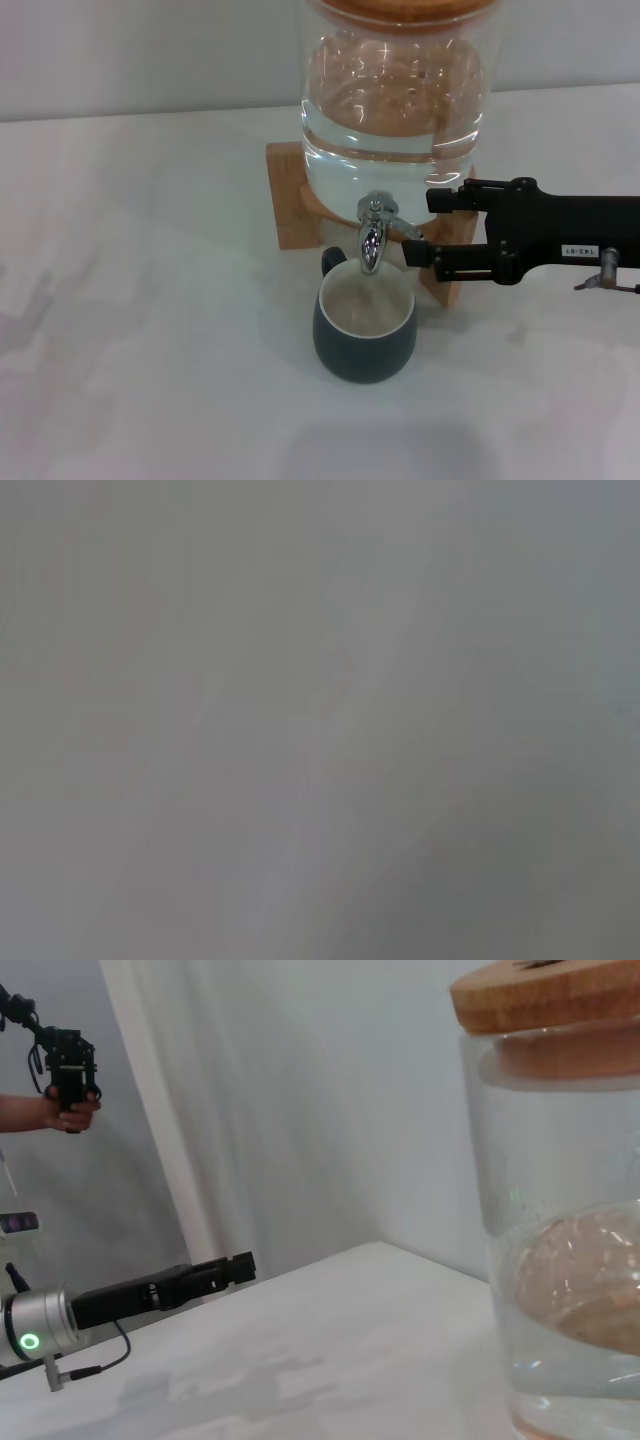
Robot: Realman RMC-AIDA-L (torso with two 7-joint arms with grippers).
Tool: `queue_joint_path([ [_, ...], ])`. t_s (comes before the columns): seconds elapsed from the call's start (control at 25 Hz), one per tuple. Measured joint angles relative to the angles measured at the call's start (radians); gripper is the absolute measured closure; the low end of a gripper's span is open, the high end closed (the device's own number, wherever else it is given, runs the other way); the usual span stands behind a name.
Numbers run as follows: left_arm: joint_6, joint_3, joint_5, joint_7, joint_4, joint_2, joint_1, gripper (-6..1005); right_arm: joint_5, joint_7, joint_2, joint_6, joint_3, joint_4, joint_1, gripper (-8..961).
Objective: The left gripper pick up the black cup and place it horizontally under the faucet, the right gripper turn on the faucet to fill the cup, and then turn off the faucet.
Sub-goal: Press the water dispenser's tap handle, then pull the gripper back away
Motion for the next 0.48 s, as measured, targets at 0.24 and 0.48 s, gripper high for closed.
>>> queue_joint_path([
  [0.24,0.000,0.000,0.000,0.000,0.000,0.000,0.000,347,0.000,0.000,0.000,-0.033,-0.009,-0.006,-0.003,172],
  [0.48,0.000,0.000,0.000,0.000,0.000,0.000,-0.001,347,0.000,0.001,-0.001,-0.050,-0.005,-0.009,-0.007,172],
])
